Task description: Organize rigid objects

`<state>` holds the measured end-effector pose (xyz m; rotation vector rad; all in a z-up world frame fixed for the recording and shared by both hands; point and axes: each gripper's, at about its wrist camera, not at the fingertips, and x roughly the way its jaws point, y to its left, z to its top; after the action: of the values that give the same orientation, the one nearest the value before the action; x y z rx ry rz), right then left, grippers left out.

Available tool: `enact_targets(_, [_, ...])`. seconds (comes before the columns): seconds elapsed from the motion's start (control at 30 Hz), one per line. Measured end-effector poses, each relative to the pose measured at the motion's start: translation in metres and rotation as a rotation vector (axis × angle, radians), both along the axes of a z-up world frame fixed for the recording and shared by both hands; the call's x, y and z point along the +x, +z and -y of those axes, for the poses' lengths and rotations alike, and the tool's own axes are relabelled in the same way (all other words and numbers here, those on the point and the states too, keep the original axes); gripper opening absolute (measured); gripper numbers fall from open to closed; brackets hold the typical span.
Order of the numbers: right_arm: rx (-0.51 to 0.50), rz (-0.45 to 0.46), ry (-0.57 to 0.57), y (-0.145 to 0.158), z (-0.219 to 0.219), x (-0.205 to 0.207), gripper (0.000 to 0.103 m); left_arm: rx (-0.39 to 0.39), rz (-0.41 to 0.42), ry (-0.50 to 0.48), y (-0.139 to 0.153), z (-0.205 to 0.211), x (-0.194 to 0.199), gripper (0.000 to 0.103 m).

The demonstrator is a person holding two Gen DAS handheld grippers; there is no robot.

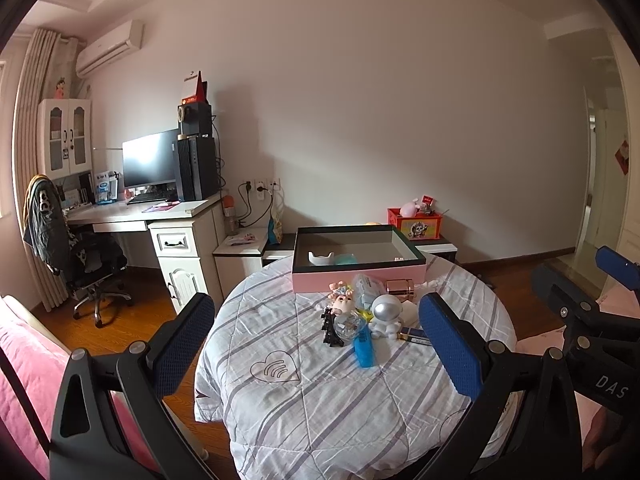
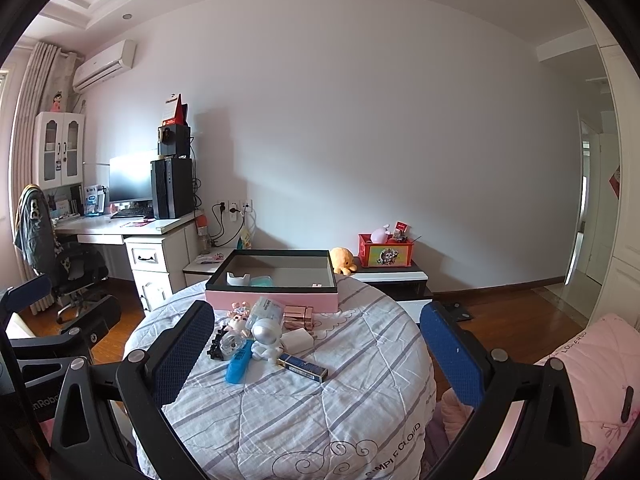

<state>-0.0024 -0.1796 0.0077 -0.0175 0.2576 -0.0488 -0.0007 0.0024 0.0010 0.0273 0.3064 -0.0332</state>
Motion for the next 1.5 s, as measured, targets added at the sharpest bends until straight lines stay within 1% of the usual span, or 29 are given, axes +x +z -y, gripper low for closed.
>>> enact_targets(0.37, [0.009, -0.021, -0.006, -0.008, 0.002, 0.01, 0.103, 0.01, -0.027, 0.002, -0.009, 0.004, 0.02, 0.103])
enact_targets(0.7, [0.024, -0.064, -0.009, -0.017, 0.009, 0.04, 0.103, 0.013, -0.045, 0.017, -0.015, 0.004, 0.049, 0.103])
enact_targets(1.17, [0.032, -0.109, 0.02, -0.032, 0.006, 0.084, 0.103, 0.013, -0.081, 0.03, -0.029, 0.0, 0.089, 0.103])
enact_targets(1.37, [0.043, -0.134, 0.024, -0.043, 0.01, 0.098, 0.103, 0.02, -0.119, 0.035, -0.043, 0.001, 0.108, 0.103])
enact_targets(1.5, [0.047, -0.165, 0.02, -0.053, 0.013, 0.11, 0.103, 0.02, -0.166, 0.029, -0.058, 0.0, 0.121, 0.103])
